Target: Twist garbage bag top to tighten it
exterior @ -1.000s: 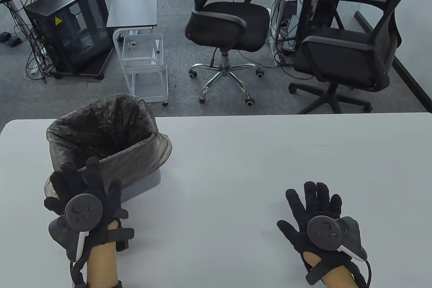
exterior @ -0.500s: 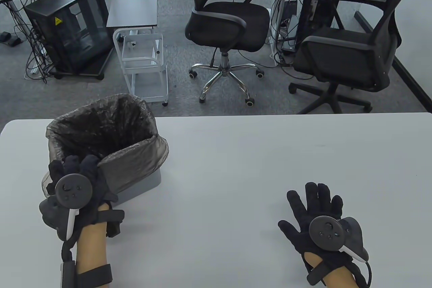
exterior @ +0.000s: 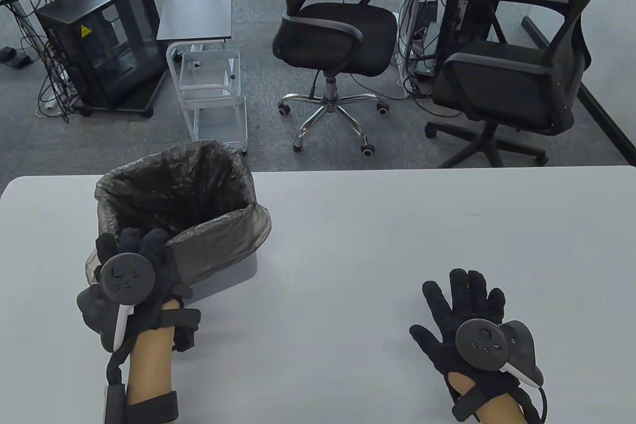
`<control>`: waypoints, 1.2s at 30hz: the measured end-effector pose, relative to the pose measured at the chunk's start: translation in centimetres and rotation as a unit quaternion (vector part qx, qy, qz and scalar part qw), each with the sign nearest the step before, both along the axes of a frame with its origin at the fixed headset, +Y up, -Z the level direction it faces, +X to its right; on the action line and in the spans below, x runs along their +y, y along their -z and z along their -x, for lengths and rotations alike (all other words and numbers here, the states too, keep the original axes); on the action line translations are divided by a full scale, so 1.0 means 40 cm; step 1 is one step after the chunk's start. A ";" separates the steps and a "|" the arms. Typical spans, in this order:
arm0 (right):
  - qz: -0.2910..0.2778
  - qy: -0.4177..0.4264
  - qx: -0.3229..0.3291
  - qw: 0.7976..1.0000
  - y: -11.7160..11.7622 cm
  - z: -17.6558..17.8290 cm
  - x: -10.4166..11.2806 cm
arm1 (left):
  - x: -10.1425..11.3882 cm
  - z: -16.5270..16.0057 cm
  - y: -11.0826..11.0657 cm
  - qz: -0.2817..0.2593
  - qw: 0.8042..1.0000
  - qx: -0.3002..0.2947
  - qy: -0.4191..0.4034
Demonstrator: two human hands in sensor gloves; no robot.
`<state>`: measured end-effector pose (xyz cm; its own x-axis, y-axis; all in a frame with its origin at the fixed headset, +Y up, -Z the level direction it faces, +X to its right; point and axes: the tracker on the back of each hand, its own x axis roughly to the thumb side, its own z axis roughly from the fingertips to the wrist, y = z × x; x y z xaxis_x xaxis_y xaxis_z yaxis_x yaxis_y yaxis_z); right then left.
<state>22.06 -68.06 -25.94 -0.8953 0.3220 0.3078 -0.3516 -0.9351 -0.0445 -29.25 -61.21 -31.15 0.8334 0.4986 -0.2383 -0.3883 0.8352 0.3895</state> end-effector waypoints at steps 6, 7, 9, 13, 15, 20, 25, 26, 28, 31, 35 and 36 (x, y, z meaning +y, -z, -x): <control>0.002 0.000 0.000 1.000 0.000 0.000 -0.002 | 0.001 -0.093 0.003 0.006 0.999 -0.054 -0.005; 0.004 0.001 -0.001 1.000 0.000 -0.001 -0.003 | 0.001 -0.113 0.004 0.006 0.998 -0.063 -0.008; 0.006 0.000 -0.003 1.000 0.001 -0.002 -0.004 | 0.002 -0.148 0.002 0.008 0.997 -0.078 -0.007; 0.010 0.001 -0.009 1.000 0.005 -0.007 -0.007 | 0.001 -0.228 -0.002 0.009 0.993 -0.115 -0.010; 0.011 0.002 -0.010 1.000 0.006 -0.008 -0.007 | 0.003 -0.264 0.000 0.014 0.991 -0.134 -0.010; 0.016 0.004 -0.016 1.000 0.008 -0.013 -0.010 | 0.006 -0.343 -0.003 0.023 0.986 -0.167 -0.010; 0.022 0.006 -0.024 0.999 0.014 -0.023 -0.016 | 0.011 -0.424 -0.017 0.033 0.978 -0.206 -0.003; 0.025 0.005 -0.025 0.999 0.016 -0.026 -0.019 | 0.011 -0.440 -0.018 0.034 0.976 -0.215 -0.002; 0.031 0.006 -0.029 0.999 0.019 -0.030 -0.026 | 0.011 -0.457 -0.019 0.034 0.974 -0.223 -0.002; 0.041 0.010 -0.035 0.999 0.025 -0.039 -0.038 | 0.000 -0.459 -0.024 0.024 0.969 -0.244 -0.001; 0.058 0.023 -0.041 0.997 0.033 -0.054 -0.057 | -0.043 -0.396 -0.037 -0.074 0.968 -0.239 -0.021; 0.062 0.025 -0.042 0.997 0.036 -0.058 -0.062 | -0.067 -0.370 -0.038 -0.088 0.967 -0.238 -0.026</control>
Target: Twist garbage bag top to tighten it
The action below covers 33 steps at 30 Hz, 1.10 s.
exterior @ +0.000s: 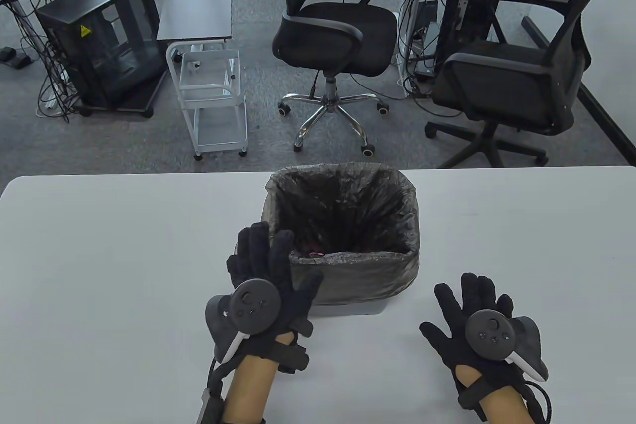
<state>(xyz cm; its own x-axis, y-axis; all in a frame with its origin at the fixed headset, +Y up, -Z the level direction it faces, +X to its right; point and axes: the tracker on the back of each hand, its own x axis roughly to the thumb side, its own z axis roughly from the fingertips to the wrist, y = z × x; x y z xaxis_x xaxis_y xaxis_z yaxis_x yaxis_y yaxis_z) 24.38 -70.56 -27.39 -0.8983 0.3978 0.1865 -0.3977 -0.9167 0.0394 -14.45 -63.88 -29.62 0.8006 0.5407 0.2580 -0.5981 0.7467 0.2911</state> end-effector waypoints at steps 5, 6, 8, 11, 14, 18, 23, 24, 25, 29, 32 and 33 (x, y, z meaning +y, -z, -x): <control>-0.005 -0.008 -0.004 1.000 0.013 0.006 -0.011 | -0.144 0.077 0.001 0.054 0.998 -0.034 0.024; -0.008 -0.015 -0.007 1.000 0.019 0.010 -0.013 | -0.160 0.084 0.005 0.070 0.996 -0.029 0.044; -0.012 -0.039 -0.011 0.999 0.042 0.028 -0.022 | -0.195 0.093 0.012 0.113 0.992 -0.018 0.057; 0.007 -0.061 -0.008 0.998 0.071 0.057 -0.034 | -0.217 0.081 0.025 0.129 0.990 -0.010 0.049; 0.014 -0.070 -0.017 0.997 0.100 0.076 -0.046 | -0.219 0.059 0.030 0.123 0.991 0.001 0.059; -0.010 -0.036 -0.027 0.999 0.118 0.091 -0.067 | -0.211 0.046 0.031 0.091 0.994 0.019 0.053; -0.035 0.006 -0.028 0.999 0.134 0.093 -0.086 | -0.199 0.045 0.028 0.048 0.998 0.029 0.020; -0.034 0.024 -0.027 0.999 0.139 0.092 -0.089 | -0.194 0.046 0.027 0.035 0.999 0.027 0.007; -0.032 0.039 -0.025 0.998 0.143 0.093 -0.090 | -0.189 0.051 0.025 0.022 0.999 0.030 -0.008; -0.055 0.076 -0.032 0.995 0.145 0.099 -0.100 | -0.178 0.066 0.018 -0.002 0.999 0.035 -0.020; -0.072 0.100 -0.050 0.991 0.140 0.103 -0.110 | -0.177 0.069 0.017 -0.004 0.999 0.038 -0.021; -0.067 0.118 -0.054 0.989 0.140 0.102 -0.113 | -0.177 0.070 0.017 -0.003 0.999 0.038 -0.024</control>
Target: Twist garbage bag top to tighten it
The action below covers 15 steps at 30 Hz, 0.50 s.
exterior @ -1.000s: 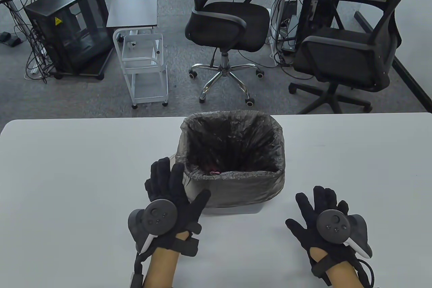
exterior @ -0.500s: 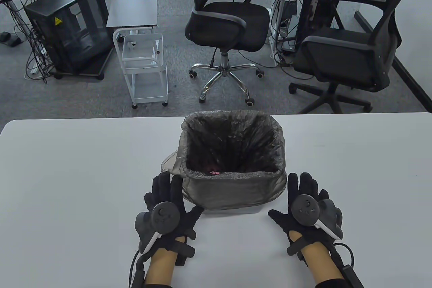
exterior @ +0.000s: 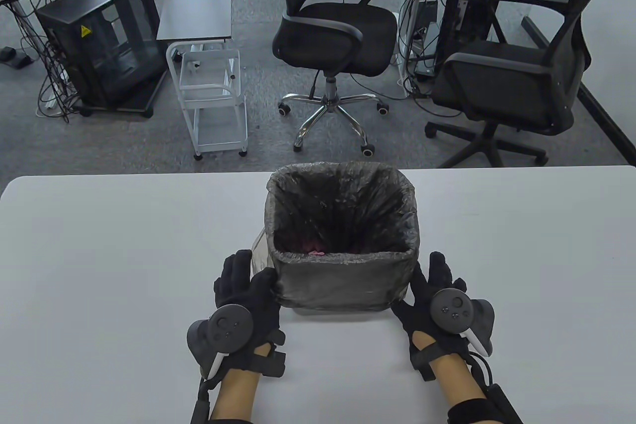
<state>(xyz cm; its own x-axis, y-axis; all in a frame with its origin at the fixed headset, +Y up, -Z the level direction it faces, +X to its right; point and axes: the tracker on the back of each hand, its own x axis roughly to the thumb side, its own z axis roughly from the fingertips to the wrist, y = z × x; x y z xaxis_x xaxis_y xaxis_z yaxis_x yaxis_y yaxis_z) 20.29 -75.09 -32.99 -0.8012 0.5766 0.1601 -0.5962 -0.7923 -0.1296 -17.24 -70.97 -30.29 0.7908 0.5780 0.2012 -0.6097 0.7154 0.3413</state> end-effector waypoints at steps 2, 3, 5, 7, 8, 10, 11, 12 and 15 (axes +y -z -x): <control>-0.021 0.028 -0.004 0.999 -0.005 0.000 0.001 | -0.001 0.001 0.000 -0.002 1.000 0.000 -0.002; -0.036 0.042 -0.011 0.998 -0.008 0.000 0.006 | 0.000 0.001 0.000 -0.002 1.000 0.000 -0.003; -0.054 0.050 -0.017 0.997 -0.014 0.000 0.017 | 0.003 0.006 -0.002 -0.004 1.000 0.002 -0.009; -0.080 0.057 -0.030 0.995 -0.020 -0.005 0.031 | 0.007 0.011 -0.004 -0.007 1.000 0.004 -0.017; -0.092 0.056 -0.032 0.994 -0.024 -0.008 0.039 | 0.010 0.013 -0.006 -0.009 1.000 0.004 -0.021; -0.107 0.057 -0.032 0.992 -0.031 -0.013 0.051 | 0.014 0.018 -0.009 -0.014 1.000 0.005 -0.028; -0.114 0.059 -0.033 0.991 -0.035 -0.015 0.057 | 0.016 0.020 -0.011 -0.016 0.999 0.004 -0.032; -0.123 0.064 -0.034 0.990 -0.040 -0.020 0.063 | 0.019 0.023 -0.013 -0.019 0.999 0.005 -0.039; -0.148 0.071 -0.040 0.986 -0.054 -0.034 0.082 | 0.031 0.032 -0.021 -0.030 0.998 0.006 -0.055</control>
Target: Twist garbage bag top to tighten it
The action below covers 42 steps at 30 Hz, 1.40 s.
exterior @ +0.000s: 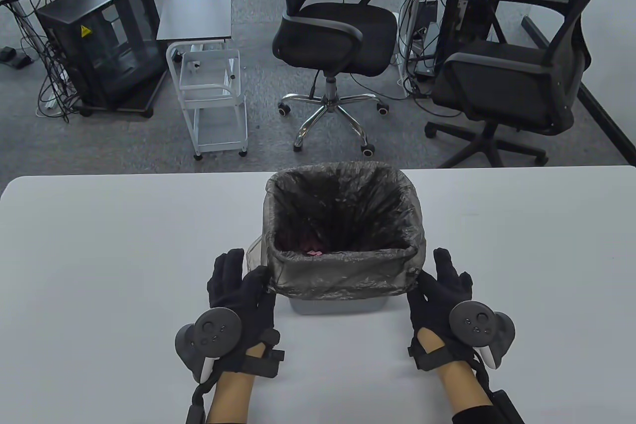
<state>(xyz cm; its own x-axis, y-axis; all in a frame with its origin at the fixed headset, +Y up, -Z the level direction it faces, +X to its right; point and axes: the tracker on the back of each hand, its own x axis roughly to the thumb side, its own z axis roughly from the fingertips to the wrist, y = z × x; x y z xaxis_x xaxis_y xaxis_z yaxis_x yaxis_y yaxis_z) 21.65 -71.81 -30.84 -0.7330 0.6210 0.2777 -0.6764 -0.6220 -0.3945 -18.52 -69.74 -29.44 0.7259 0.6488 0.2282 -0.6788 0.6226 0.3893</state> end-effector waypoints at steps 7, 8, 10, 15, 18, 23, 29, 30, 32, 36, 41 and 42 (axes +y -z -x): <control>-0.075 0.011 -0.001 0.997 -0.026 -0.026 0.053 | 0.030 0.014 -0.023 -0.025 0.999 -0.011 -0.016; -0.085 0.013 -0.003 0.996 -0.031 -0.027 0.061 | 0.032 0.014 -0.026 -0.027 0.999 -0.014 -0.017; -0.103 0.022 -0.003 0.994 -0.038 -0.030 0.074 | 0.034 0.014 -0.029 -0.039 0.998 -0.025 -0.032; -0.151 0.049 0.001 0.987 -0.062 -0.031 0.119 | 0.054 0.017 -0.038 -0.074 0.988 -0.054 -0.121; -0.162 0.069 0.002 0.984 -0.072 -0.028 0.152 | 0.074 0.017 -0.041 -0.085 0.985 -0.055 -0.143; -0.068 0.062 -0.017 0.996 -0.026 -0.031 0.187 | 0.077 0.021 -0.011 -0.037 0.980 -0.041 -0.190; 0.059 0.019 -0.013 0.998 0.064 -0.040 0.228 | 0.064 0.030 0.031 0.019 0.976 -0.030 -0.216; 0.076 0.005 -0.015 0.997 0.080 -0.039 0.229 | 0.065 0.036 0.041 0.029 0.976 -0.027 -0.213; 0.103 -0.009 -0.012 0.995 0.100 -0.037 0.221 | 0.065 0.045 0.059 0.049 0.976 -0.024 -0.210; 0.137 -0.011 -0.013 0.990 0.131 -0.029 0.190 | 0.060 0.055 0.093 0.081 0.975 -0.029 -0.206; 0.157 -0.018 -0.017 0.987 0.169 -0.016 0.182 | 0.063 0.055 0.133 0.094 0.969 -0.036 -0.226; 0.160 -0.021 -0.017 0.987 0.173 -0.015 0.183 | 0.062 0.056 0.138 0.098 0.969 -0.034 -0.225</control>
